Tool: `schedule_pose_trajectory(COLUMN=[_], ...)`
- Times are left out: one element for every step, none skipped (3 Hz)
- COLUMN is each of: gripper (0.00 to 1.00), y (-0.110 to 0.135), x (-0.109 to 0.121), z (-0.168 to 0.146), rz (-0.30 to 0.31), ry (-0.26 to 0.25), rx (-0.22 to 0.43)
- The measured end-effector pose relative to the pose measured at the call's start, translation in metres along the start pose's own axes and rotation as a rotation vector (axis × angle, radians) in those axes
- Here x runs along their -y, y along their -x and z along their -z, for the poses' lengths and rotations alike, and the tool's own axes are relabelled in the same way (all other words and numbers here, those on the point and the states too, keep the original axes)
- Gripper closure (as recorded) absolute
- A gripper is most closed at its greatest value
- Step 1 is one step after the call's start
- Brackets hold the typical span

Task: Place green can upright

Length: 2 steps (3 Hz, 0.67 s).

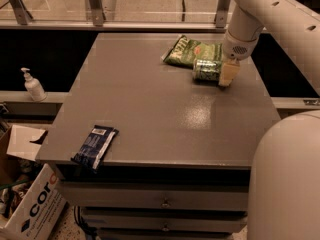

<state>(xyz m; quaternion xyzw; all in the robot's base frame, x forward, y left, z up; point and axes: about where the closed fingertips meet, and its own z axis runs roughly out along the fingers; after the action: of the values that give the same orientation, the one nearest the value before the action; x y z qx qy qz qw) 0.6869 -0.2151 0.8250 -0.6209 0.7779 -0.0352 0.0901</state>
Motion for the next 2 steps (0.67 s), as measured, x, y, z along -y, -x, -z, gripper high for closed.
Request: schedule_pose_trajectory(gripper=[0.87, 1.00], y=[0.007, 0.018], x=[0.002, -0.001], z=[0.013, 0.045], rz=[-0.004, 0.025], ry=[0.013, 0.000], rx=[-0.014, -0.009])
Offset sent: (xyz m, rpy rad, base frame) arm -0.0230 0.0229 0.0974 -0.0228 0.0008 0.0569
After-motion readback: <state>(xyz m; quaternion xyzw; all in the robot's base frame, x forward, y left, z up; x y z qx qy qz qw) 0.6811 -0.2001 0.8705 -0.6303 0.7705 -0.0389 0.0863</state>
